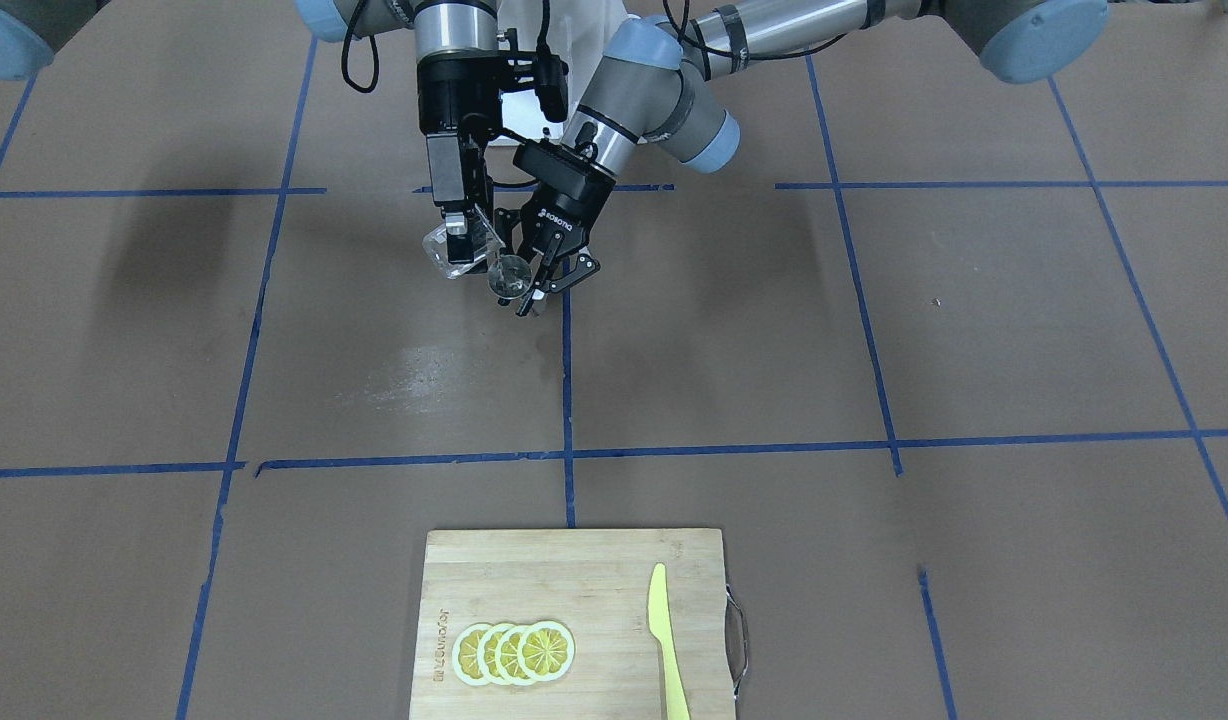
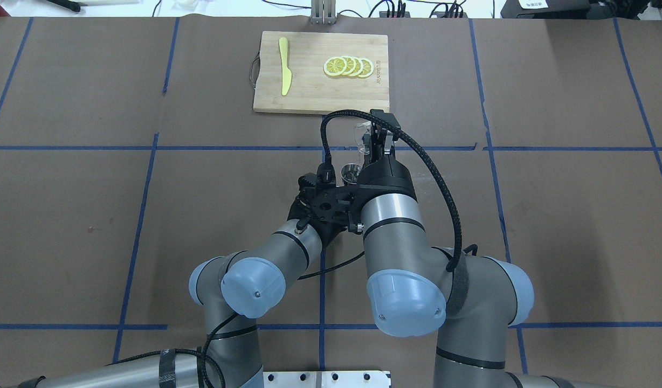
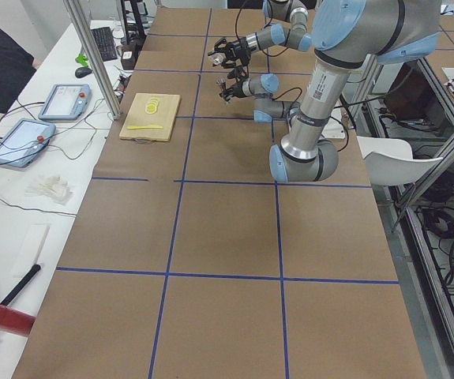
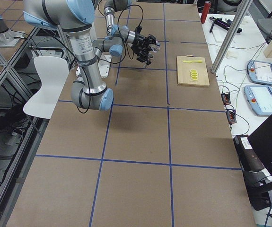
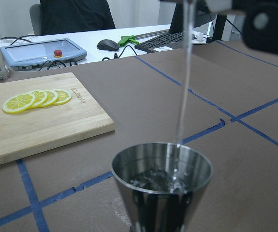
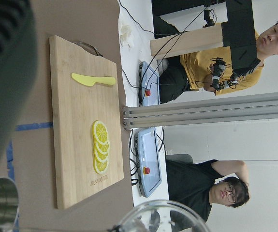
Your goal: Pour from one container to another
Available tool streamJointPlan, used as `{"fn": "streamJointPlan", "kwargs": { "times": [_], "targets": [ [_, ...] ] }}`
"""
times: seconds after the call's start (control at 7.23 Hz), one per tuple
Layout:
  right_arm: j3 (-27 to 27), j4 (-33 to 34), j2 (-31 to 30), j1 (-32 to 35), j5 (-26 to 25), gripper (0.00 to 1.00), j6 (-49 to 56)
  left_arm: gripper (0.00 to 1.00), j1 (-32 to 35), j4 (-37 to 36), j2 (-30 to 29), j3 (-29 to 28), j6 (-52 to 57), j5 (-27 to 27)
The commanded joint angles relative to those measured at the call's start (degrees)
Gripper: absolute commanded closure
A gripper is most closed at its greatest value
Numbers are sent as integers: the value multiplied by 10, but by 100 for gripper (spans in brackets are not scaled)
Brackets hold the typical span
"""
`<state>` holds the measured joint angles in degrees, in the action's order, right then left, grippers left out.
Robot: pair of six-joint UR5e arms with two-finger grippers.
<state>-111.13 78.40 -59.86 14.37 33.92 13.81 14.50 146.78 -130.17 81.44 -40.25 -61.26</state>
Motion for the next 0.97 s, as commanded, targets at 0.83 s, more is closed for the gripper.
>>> {"fn": "streamJointPlan", "kwargs": {
  "times": [0.83],
  "targets": [
    [-8,-85,-21,14,11,100,-263,100,2,2,3,15,0,-1]
  ]
}}
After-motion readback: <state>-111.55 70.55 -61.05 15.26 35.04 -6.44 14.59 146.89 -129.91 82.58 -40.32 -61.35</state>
